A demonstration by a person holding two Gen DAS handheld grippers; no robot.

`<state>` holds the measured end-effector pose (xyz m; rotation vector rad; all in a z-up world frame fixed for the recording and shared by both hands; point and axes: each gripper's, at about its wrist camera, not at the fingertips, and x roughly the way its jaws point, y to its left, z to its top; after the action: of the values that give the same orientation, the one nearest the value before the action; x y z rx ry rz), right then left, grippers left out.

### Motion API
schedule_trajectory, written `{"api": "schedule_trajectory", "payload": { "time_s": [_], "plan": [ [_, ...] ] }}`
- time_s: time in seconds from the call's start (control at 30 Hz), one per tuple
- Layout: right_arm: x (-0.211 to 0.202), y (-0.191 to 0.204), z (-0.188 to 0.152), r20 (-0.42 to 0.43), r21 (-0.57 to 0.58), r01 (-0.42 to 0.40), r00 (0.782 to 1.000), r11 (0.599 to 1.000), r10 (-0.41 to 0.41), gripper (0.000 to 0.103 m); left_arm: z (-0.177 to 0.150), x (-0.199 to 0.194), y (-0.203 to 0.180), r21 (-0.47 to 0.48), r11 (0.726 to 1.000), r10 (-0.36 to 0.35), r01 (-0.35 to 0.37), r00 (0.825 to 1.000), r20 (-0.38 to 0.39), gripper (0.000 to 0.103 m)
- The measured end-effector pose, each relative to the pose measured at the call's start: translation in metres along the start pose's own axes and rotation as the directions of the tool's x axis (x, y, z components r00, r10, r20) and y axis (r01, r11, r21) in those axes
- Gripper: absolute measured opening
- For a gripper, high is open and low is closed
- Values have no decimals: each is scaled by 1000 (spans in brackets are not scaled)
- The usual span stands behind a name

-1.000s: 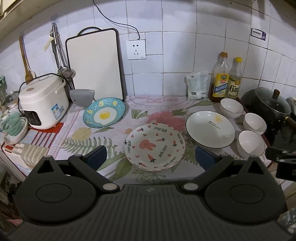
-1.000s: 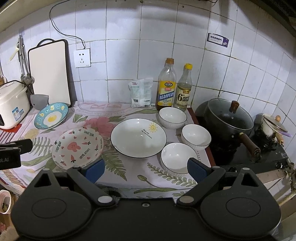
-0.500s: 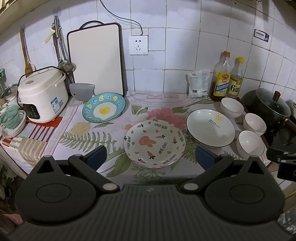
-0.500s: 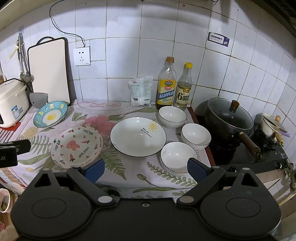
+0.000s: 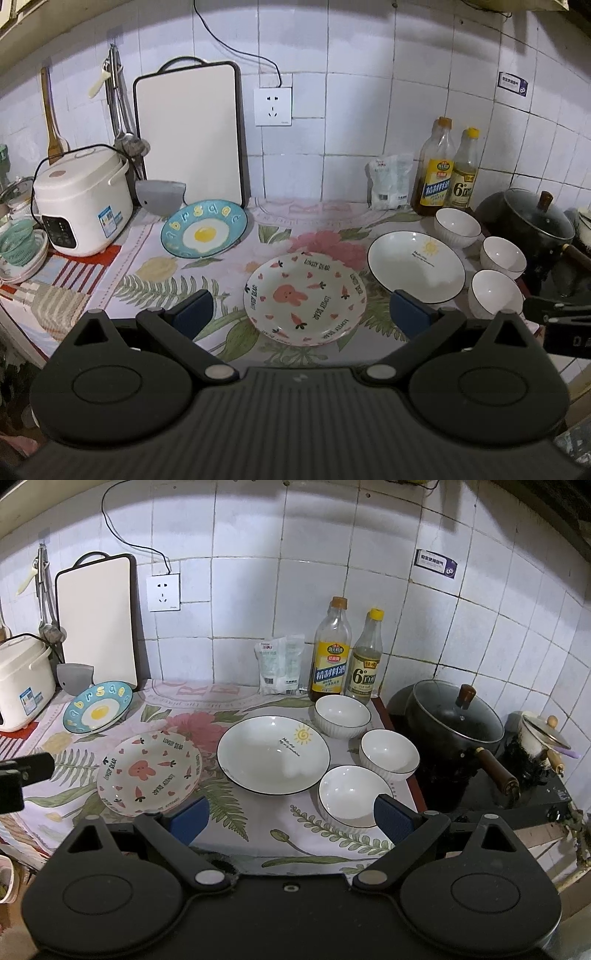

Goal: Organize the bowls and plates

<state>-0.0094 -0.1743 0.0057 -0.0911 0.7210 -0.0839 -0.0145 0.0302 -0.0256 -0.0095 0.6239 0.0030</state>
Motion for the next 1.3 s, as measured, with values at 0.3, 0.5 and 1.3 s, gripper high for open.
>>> {"api": "schedule_trajectory", "payload": {
  "time_s": [0.3,0.5,1.3],
  "plan": [
    [5,1,-2,-12,-5,4,1000,1000,-4,98,-9,5,0,2,1000,3,-3,1000,-28,103],
    [5,3,-1,-14,-13,4,1000,1000,-4,98,-10,6,5,-17,1000,-18,18,999,-41,103],
    [92,40,19,92,-53,-397,912,916,401,96,1,89,81,-130,990,-69,62,996,-50,101]
  ]
}}
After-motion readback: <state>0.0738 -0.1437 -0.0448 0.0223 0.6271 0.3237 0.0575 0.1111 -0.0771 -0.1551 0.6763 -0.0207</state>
